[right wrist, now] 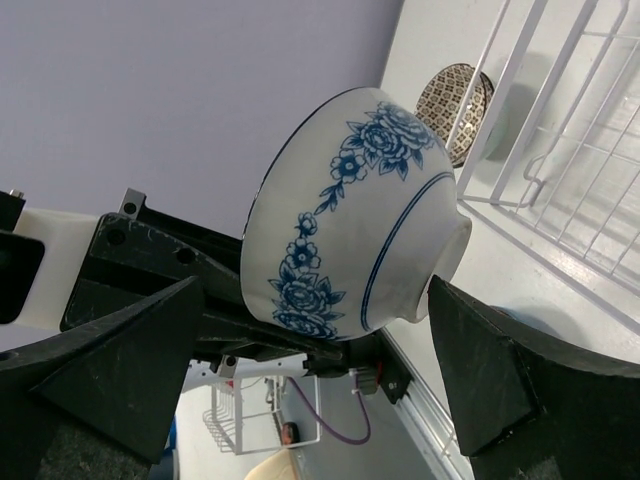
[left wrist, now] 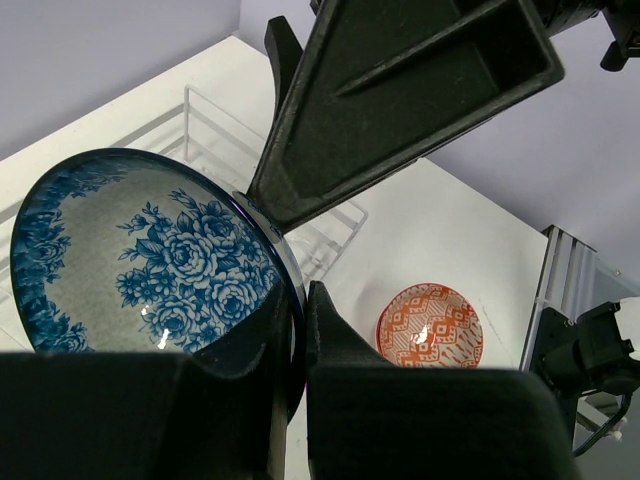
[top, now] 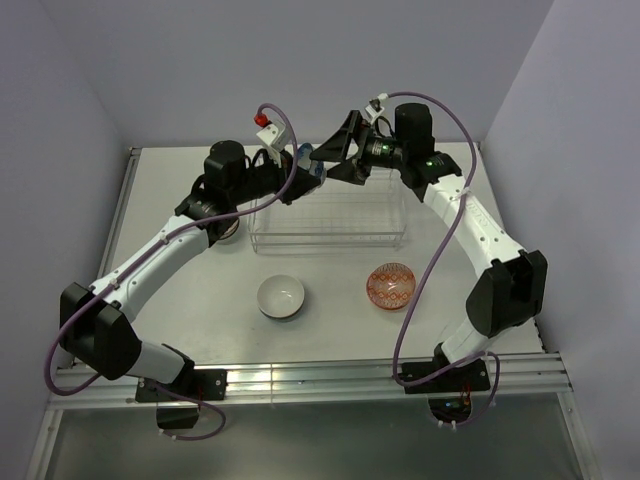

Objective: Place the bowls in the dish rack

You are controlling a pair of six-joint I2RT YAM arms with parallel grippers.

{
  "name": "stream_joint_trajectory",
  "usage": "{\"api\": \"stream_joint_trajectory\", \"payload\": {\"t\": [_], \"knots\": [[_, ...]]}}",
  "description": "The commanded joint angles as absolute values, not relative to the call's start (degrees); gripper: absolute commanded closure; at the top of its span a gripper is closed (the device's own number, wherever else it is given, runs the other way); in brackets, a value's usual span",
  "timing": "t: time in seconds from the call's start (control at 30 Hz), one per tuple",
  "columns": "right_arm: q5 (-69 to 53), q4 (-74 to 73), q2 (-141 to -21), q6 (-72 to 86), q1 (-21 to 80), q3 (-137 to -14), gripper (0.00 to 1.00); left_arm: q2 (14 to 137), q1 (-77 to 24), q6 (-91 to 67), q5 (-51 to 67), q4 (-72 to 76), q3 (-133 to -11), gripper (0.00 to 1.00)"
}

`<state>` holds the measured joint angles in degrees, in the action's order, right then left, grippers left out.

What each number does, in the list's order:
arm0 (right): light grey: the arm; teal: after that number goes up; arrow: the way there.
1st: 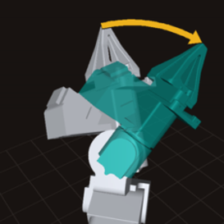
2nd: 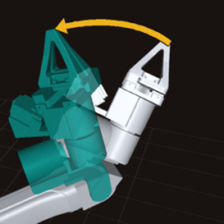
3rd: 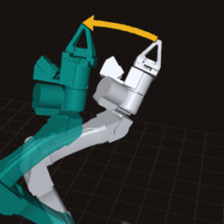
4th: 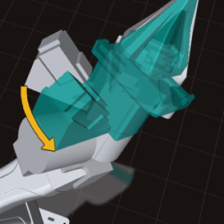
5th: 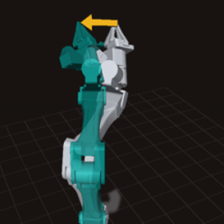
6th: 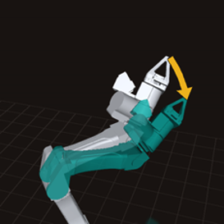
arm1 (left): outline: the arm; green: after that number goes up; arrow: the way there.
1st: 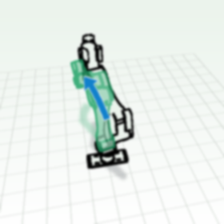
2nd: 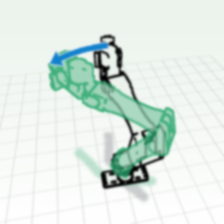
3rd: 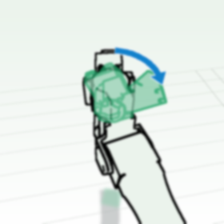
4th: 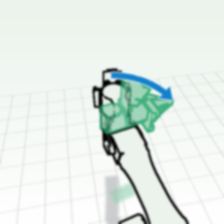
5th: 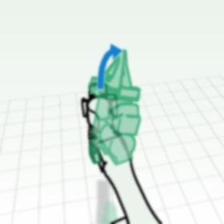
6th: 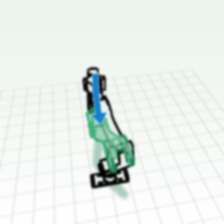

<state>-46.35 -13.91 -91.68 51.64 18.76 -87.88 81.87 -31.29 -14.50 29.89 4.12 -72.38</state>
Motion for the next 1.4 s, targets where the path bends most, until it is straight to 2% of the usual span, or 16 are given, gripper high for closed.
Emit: {"api": "stream_joint_trajectory", "payload": {"t": [0.0, 0.33, 0.43, 0.47, 0.53, 0.57, 0.63, 0.67, 0.77, 0.83, 0.97, 1.07, 1.17, 1.3, 1.37], "knots": [[-45.5, -12.2, -92.3, 52.2, 19.5, -90.0, 0.01, 80.9, -31.2, -14.7, 31.5, 11.2, -73.6, 1.0], [-45.4, -11.3, -93.8, 54.8, 20.4, -87.8, 0.1, 81.6, -31.1, -14.3, 31.0, 11.7, -73.3, 1.0], [-46.1, -10.5, -94.3, 55.5, 20.4, -87.8, 0.21, 81.7, -31.1, -14.2, 30.9, 11.7, -73.1, 1.0], [-46.4, -10.1, -94.4, 55.8, 20.4, -87.7, 0.3, 81.7, -31.1, -14.2, 30.9, 11.7, -73.0, 1.0], [-46.7, -9.6, -94.7, 56.0, 20.4, -87.8, 0.4, 81.6, -31.1, -14.1, 31.0, 11.6, -72.7, 1.0], [-46.8, -9.3, -94.7, 56.1, 20.3, -87.8, 0.54, 81.6, -31.1, -14.1, 30.9, 11.6, -72.6, 1.0], [-47.0, -9.1, -95.1, 56.0, 20.2, -87.9, 0.67, 81.5, -31.2, -14.1, 30.9, 11.3, -72.3, 1.0], [-47.1, -9.0, -95.1, 55.9, 20.3, -88.0, 0.79, 81.5, -31.1, -14.0, 30.7, 11.1, -72.2, 1.0], [-47.4, -8.8, -95.4, 55.8, 20.2, -88.2, 1.0, 81.1, -31.1, -13.6, 29.8, 9.8, -72.0, 0.98], [-47.1, -9.3, -95.8, 55.2, 20.1, -88.9, 1.0, 81.0, -31.0, -13.6, 29.4, 9.1, -71.8, 0.96], [-45.7, -11.2, -96.6, 53.7, 19.7, -90.7, 1.0, 81.7, -29.7, -15.6, 31.3, 5.7, -72.3, 0.84], [-44.0, -13.0, -97.5, 51.9, 19.3, -92.2, 1.0, 82.4, -27.3, -18.0, 33.3, 3.6, -72.9, 0.62], [-42.0, -14.8, -98.8, 50.0, 19.2, -93.9, 1.0, 81.4, -25.3, -19.3, 35.2, 3.3, -71.9, 0.45], [-40.3, -14.2, -100.7, 49.0, 19.2, -95.7, 1.0, 79.2, -23.2, -20.1, 37.7, 2.3, -70.1, 0.31], [-39.5, -14.4, -101.8, 48.7, 19.3, -96.8, 1.0, 77.5, -21.8, -20.4, 37.9, 1.4, -69.9, 0.14]]}}
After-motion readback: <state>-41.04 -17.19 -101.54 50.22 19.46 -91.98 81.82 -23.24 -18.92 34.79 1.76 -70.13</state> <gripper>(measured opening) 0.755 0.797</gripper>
